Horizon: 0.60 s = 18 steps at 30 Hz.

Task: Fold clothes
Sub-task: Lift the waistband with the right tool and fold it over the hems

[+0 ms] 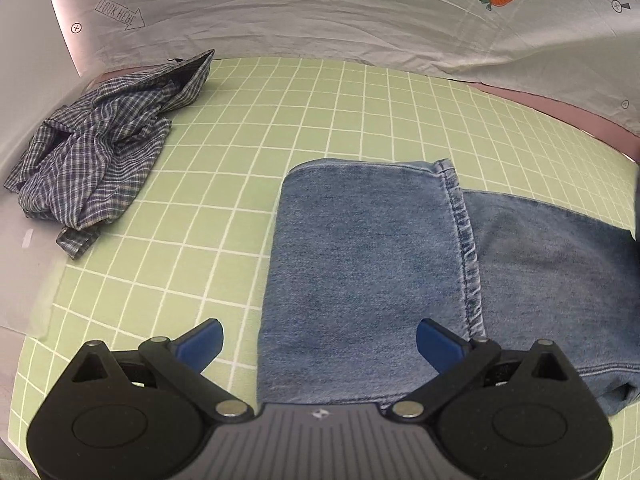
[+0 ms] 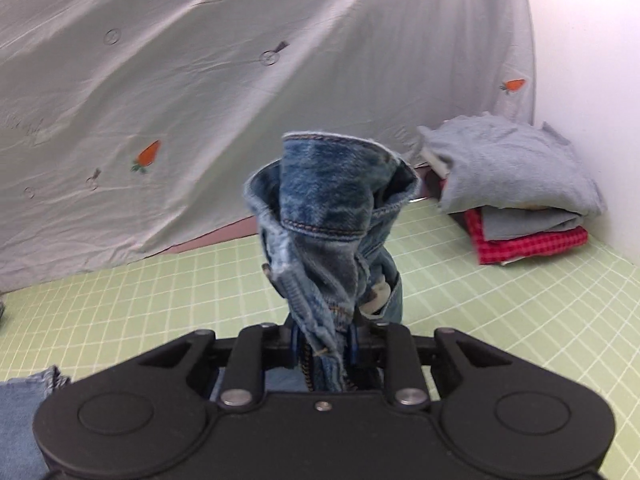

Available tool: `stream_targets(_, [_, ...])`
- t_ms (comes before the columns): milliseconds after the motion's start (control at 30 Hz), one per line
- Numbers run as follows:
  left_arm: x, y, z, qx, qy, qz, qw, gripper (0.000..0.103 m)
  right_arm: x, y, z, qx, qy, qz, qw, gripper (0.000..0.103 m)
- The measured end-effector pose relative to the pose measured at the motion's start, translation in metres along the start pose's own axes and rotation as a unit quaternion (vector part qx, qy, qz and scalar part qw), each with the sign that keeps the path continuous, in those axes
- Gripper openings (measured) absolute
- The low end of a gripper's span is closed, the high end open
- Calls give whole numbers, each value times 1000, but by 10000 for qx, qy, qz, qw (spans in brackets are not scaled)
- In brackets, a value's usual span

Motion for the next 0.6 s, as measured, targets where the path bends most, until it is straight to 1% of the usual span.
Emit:
stream_targets(67, [-7, 5, -2, -19, 21, 62, 10000, 102, -30, 25, -3, -229, -221, -50, 9995, 23])
stream_targets(133, [-11, 11, -3, -70, 90, 132, 9998, 102, -55, 64, 0, -639, -319, -389, 9967, 24])
stream_targets(167, [-13, 14, -4, -76, 118, 184, 9997, 102, -65, 85, 1, -887, -315, -571, 9939, 24])
stream_targets(200, [-15, 15, -5, -67, 136, 246, 9996, 102, -71, 100, 1, -1041, -283, -735, 9914, 24])
stream_targets(233, [-16, 17, -6, -55, 160, 298, 9994, 102, -75, 112, 0, -1101, -224, -932, 9893, 25])
stream_targets(300, [-18, 19, -8, -46, 231, 365, 9991, 102, -79, 116, -5, -1080, -141, -1280, 9858, 26])
stream_targets(400, [-21, 19, -6, -65, 255, 379, 9989, 102, -82, 106, -6, -1127, -118, -1371, 9841, 33])
stream_targets(467, [-22, 18, -4, -69, 249, 354, 9990, 102, -86, 100, -10, -1171, -162, -1235, 9853, 53])
stream_targets(533, [-22, 17, -2, -72, 246, 307, 9992, 102, -90, 96, -16, -1171, -220, -1020, 9876, 62])
stream_targets(600, [-22, 16, 0, -76, 242, 259, 9993, 102, -95, 93, -24, -1148, -316, -923, 9886, 62])
Point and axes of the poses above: each gripper's, at about its wrist camera, not at the fingertips, and z roughly the way its jaws point, x to its right, y to its underside, the point moved 10 cm from there along z, roughly the way its jaws point, and after that the axes turned 15 degrees about x, right-handed, at the moved point
